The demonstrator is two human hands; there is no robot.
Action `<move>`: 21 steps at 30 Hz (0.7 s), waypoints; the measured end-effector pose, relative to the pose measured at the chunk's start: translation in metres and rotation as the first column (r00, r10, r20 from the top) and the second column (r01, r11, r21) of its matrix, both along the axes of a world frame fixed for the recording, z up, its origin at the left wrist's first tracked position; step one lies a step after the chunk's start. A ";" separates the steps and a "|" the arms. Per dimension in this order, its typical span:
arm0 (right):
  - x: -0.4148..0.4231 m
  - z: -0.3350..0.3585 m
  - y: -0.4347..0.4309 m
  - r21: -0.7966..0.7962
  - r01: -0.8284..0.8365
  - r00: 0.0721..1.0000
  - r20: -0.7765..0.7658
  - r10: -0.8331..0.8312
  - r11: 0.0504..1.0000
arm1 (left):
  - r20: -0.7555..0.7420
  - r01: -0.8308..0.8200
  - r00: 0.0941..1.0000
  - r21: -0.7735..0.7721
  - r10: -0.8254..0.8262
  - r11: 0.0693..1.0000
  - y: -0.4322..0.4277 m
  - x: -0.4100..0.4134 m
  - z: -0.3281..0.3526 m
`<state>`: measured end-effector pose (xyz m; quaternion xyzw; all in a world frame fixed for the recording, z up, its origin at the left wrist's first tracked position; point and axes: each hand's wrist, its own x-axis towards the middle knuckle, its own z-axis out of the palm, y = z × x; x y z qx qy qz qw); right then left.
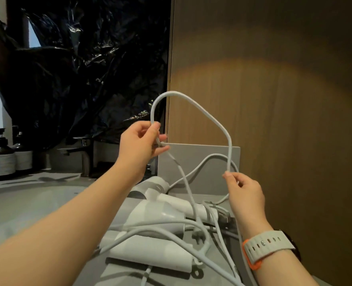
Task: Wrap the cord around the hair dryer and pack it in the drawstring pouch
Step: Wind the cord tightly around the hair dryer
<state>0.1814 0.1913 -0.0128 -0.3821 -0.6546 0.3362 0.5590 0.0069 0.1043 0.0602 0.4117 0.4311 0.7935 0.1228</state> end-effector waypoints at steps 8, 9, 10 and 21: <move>-0.004 0.000 0.008 -0.193 -0.067 0.983 0.153 0.097 0.979 | -0.799 -0.636 0.600 -0.441 0.046 0.633 0.004 -0.032 -0.031; -0.006 0.000 0.006 -0.229 -0.106 0.973 0.176 0.149 0.967 | -0.827 -0.660 0.560 -0.486 -0.056 0.572 0.000 -0.034 -0.033; -0.007 0.001 0.004 -0.254 -0.140 0.961 0.197 0.193 0.957 | -0.841 -0.679 0.523 -0.509 -0.138 0.529 -0.005 -0.035 -0.035; -0.011 0.016 -0.045 -0.200 -0.577 0.656 0.464 0.596 0.792 | -0.435 -0.181 0.832 -0.800 -0.345 0.572 -0.082 -0.073 -0.060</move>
